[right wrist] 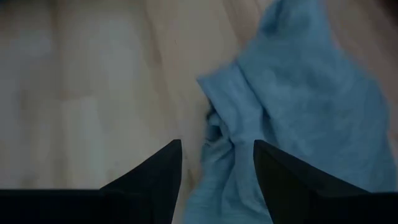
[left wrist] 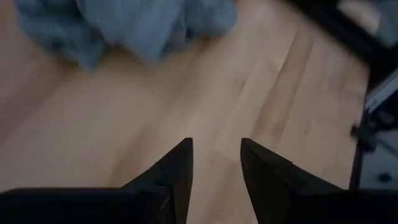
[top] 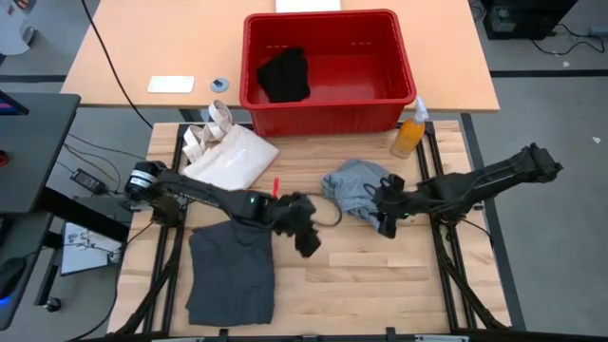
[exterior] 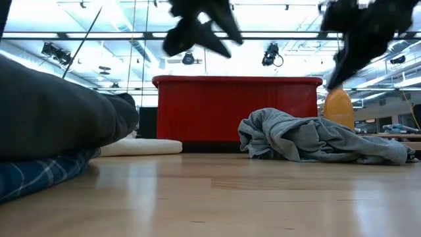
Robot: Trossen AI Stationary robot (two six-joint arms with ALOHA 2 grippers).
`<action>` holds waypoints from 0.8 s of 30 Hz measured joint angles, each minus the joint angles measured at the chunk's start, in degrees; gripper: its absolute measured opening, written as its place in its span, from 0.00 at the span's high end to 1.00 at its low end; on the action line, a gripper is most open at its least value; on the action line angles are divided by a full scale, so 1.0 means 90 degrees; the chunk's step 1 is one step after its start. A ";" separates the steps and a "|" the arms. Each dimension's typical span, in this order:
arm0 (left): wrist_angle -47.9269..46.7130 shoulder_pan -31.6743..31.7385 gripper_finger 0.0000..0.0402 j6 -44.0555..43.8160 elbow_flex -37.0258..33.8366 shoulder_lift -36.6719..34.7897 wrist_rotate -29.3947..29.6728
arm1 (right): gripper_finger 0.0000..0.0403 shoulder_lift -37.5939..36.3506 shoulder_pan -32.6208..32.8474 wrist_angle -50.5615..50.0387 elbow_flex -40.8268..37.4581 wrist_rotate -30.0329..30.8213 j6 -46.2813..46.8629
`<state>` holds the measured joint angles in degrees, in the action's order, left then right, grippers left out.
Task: Fold Laundry from Bin
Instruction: Fold the light gray t-shirt
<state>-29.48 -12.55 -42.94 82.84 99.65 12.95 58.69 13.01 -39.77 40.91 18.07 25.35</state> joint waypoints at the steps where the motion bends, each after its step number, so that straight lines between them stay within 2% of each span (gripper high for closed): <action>1: -0.0016 0.0078 0.65 0.0049 0.0151 0.0000 -0.0009 | 0.49 0.0082 -0.0088 0.0136 -0.0183 -0.0015 0.0002; 5: -0.0641 0.0306 0.65 0.0379 0.0760 0.0001 -0.0170 | 0.49 0.0437 -0.0382 0.0526 -0.0679 -0.0356 0.0002; 9: -0.1357 0.0510 0.65 0.0926 0.1382 0.0003 -0.0187 | 0.54 0.0794 -0.0534 0.0814 -0.0995 -0.0313 0.0009; 12: -0.1563 0.0687 0.65 0.1388 0.1600 0.0000 -0.0185 | 0.68 0.1044 -0.0628 0.1302 -0.1214 -0.0448 -0.0150; 15: -0.1561 0.0866 0.65 0.1676 0.1628 0.0000 -0.0185 | 0.90 0.1313 -0.0723 0.1516 -0.1280 -0.0741 -0.0115; 17: -0.1612 0.0967 0.65 0.1676 0.1628 0.0002 -0.0185 | 0.96 0.1395 -0.0778 0.1427 -0.1142 -0.1015 0.0001; 20: -0.1492 0.1066 0.65 0.1629 0.1628 -0.0002 -0.0381 | 0.96 0.1259 -0.0791 0.1073 -0.0632 -0.1397 0.0095; 24: -0.1033 0.1099 0.65 0.1733 0.1640 -0.0094 -0.0874 | 0.98 0.0842 -0.0707 0.0580 0.0458 -0.1644 0.0097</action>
<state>-38.77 -2.66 -27.35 97.60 98.81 5.09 66.27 6.65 -34.55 45.03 3.27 26.22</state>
